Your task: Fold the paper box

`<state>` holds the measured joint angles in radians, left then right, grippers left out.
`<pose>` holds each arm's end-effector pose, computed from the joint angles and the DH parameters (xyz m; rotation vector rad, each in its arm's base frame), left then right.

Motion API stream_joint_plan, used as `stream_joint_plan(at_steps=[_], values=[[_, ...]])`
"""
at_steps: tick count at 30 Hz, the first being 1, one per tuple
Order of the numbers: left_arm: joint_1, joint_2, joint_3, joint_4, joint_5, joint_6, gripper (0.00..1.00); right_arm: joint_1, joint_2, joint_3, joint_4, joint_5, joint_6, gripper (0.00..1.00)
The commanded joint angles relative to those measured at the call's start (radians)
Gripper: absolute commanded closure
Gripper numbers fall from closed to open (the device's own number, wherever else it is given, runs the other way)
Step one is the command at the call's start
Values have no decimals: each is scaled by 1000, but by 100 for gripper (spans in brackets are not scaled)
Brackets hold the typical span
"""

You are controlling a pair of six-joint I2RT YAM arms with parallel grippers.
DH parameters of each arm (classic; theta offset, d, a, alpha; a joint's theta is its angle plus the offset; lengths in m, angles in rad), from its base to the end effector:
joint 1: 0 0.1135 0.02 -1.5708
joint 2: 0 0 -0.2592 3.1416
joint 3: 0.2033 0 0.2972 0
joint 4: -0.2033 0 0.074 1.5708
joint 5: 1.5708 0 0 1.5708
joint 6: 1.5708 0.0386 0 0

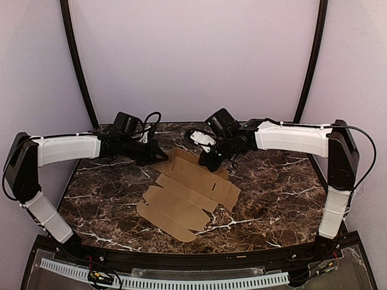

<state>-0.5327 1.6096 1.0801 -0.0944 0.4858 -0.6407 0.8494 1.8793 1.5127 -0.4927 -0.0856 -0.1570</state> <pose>0.3349 -0.2183 0.2141 0.1712 2.3647 -1.1524 0.3049 0.3516 0.2270 -1.2251 2.1441 0.4108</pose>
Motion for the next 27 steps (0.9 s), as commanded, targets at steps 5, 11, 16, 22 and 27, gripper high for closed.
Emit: stream_joint_plan(at_steps=[5, 11, 16, 22, 27], values=[[5, -101, -80, -270, -237, 92, 99, -10, -10, -34, 23, -8, -6, 100], [5, -25, -115, -256, -277, 99, 99, -10, -19, -40, 31, -37, -9, 100], [5, 49, -109, -239, -293, 107, 99, -10, -40, -51, 33, -61, -13, 100], [5, 109, -97, -232, -316, 123, 99, -10, -69, -66, 48, -89, -10, 100], [5, 131, -104, -200, -295, 117, 99, -10, -73, -67, 52, -104, -6, 100]])
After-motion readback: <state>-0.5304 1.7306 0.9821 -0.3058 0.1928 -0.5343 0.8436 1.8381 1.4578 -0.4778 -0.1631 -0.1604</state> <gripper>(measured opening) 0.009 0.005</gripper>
